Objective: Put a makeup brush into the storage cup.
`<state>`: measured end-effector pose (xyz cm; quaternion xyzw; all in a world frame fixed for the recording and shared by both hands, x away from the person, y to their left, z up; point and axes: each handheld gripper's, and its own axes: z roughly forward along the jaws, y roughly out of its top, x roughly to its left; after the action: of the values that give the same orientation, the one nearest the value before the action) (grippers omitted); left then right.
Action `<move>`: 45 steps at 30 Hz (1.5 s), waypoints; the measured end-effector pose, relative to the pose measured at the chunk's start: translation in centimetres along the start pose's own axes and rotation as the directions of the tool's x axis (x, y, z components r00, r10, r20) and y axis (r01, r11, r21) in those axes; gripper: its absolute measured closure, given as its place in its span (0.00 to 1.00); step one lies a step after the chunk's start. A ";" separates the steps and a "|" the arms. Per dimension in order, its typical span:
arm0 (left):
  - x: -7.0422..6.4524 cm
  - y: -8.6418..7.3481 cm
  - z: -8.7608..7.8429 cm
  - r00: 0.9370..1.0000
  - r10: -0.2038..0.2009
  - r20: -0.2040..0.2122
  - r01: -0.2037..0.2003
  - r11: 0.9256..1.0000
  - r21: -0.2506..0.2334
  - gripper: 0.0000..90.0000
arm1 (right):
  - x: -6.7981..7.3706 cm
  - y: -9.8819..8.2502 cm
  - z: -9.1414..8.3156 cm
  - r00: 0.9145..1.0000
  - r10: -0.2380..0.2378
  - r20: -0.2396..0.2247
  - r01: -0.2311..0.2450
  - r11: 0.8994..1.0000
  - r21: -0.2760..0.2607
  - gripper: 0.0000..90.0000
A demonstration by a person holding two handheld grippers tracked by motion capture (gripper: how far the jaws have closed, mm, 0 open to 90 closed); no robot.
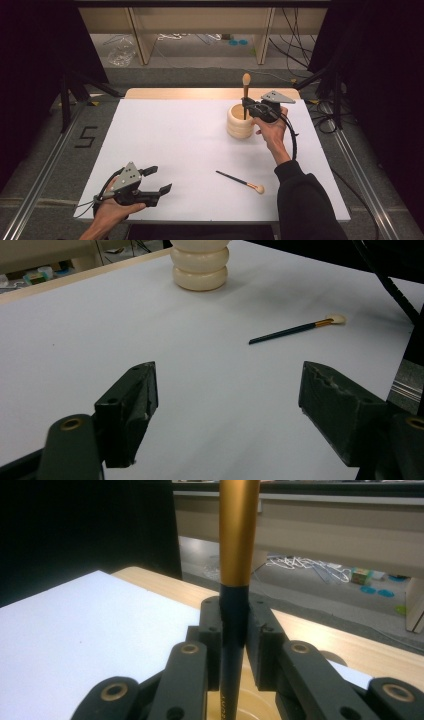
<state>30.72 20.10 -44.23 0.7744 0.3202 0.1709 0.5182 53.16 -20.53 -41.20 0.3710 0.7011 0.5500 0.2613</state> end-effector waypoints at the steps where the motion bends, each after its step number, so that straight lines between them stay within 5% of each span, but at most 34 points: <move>1: 0.0 0.0 0.0 1.000 0.000 0.003 0.000 1.000 -0.001 0.26 | 0.0 -0.1 0.0 1.000 0.002 -0.002 -0.002 1.000 0.015 0.89; 22: 0.0 0.0 0.0 1.000 -0.002 0.000 0.002 1.000 -0.002 0.26 | -0.4 -1.4 0.4 1.000 -0.005 0.006 0.004 0.997 0.078 0.88; 31: 0.0 0.0 -0.1 1.000 -0.001 -0.005 0.001 1.000 0.000 0.26 | -0.4 -0.8 -0.3 0.999 -0.007 0.041 0.003 0.995 0.105 0.56; 38: 0.0 0.0 -0.2 1.000 -0.003 -0.005 0.003 1.000 -0.001 0.26 | 0.4 0.2 -1.8 0.998 -0.038 0.046 0.034 0.994 0.101 0.47; 45: 0.0 0.0 -0.2 1.000 -0.001 -0.007 0.001 1.000 0.001 0.26 | 2.0 0.9 -3.6 0.995 -0.098 -0.002 0.097 0.988 0.118 0.41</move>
<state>30.62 20.28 -44.13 0.7739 0.3223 0.1735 0.5169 49.44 -20.90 -39.33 0.3520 0.7493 0.4935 0.2666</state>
